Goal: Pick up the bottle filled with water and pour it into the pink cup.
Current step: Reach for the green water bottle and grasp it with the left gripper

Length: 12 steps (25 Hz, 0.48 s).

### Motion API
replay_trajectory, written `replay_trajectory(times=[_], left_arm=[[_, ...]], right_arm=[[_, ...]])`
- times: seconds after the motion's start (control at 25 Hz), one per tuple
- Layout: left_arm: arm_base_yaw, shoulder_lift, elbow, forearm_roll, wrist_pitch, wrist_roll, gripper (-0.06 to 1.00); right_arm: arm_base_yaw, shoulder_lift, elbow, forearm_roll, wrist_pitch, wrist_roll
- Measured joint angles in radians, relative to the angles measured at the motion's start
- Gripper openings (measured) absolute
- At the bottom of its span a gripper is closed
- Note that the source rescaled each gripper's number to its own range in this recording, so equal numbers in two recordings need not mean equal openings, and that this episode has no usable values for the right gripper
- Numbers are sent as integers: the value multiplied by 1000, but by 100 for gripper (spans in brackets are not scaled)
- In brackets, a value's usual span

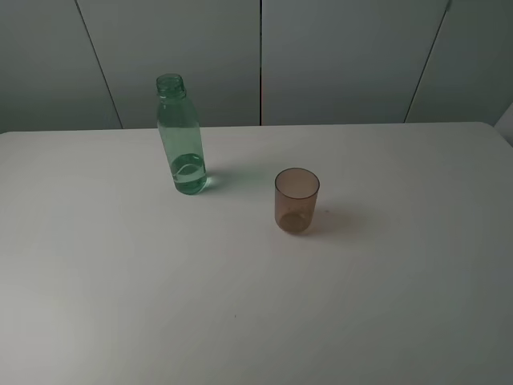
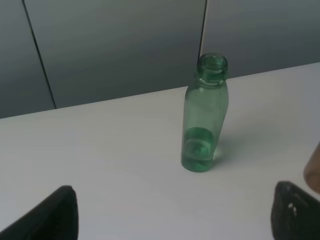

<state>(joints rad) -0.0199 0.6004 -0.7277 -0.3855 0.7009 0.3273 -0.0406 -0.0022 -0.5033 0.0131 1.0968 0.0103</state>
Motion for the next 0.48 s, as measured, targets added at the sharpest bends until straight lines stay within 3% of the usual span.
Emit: replay_trajectory(times=[0.2,0.48], left_arm=[[-38,216,-42,4,-117,14,95],[-244,439,-49,14,-203,16,95]], right_arm=[[0,0,0,0,0,0],[0,0,0,0,0,0]])
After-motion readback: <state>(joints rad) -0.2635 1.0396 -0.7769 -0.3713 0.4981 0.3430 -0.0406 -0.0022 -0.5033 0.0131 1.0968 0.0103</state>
